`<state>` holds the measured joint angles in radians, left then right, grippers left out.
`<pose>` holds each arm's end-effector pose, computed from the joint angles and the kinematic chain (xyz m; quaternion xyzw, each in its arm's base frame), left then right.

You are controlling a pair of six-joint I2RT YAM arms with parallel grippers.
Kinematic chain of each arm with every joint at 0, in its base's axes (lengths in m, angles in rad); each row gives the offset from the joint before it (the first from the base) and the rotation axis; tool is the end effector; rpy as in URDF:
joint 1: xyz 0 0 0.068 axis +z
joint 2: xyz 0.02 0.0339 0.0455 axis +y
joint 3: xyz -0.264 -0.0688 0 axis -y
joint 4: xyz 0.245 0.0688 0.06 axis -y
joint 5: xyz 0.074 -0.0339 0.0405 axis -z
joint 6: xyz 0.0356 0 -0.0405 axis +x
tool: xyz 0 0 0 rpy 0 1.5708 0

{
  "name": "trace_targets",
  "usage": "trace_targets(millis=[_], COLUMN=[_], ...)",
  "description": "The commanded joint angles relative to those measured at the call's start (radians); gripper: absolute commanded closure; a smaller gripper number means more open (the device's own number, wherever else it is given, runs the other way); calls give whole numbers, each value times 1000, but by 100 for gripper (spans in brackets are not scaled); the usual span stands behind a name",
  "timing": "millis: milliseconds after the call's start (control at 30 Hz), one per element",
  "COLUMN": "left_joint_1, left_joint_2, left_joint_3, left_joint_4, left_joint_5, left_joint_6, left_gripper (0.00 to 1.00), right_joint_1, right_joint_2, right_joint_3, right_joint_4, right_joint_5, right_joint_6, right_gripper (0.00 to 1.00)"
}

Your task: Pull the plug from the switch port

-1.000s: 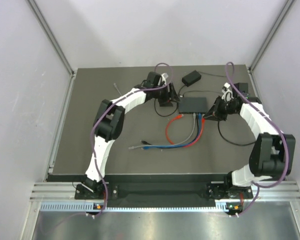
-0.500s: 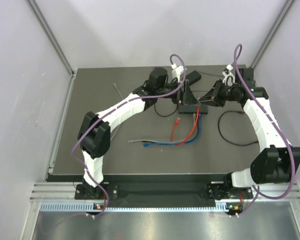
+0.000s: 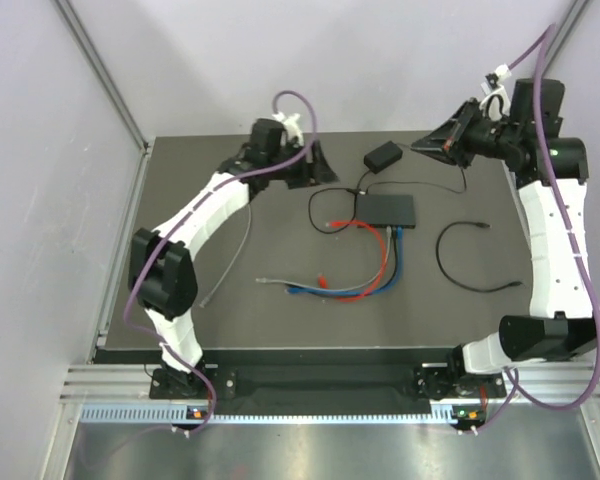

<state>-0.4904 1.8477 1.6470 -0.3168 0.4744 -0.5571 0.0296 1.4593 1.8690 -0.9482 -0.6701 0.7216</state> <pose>0.3770 -0.2197 0.3251 0.0900 0.8438 -0.4203 0.3215 0.2782 0.0304 0.4762 0.1259 0.8277 0.4370 0.3287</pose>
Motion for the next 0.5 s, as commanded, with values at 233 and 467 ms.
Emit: trace_targets(millis=[233, 467], left_joint_1=[90, 96], left_joint_2=[-151, -220], left_joint_3=[-128, -208], left_joint_4=[-79, -90], left_joint_5=[-108, -88], left_joint_6=[39, 63], left_gripper=[28, 28], right_joint_1=[10, 47], right_joint_2=[-90, -67], right_joint_3=[-245, -625], right_joint_4=[145, 184], right_joint_5=[-63, 108], right_joint_6=[84, -137], right_gripper=[95, 62])
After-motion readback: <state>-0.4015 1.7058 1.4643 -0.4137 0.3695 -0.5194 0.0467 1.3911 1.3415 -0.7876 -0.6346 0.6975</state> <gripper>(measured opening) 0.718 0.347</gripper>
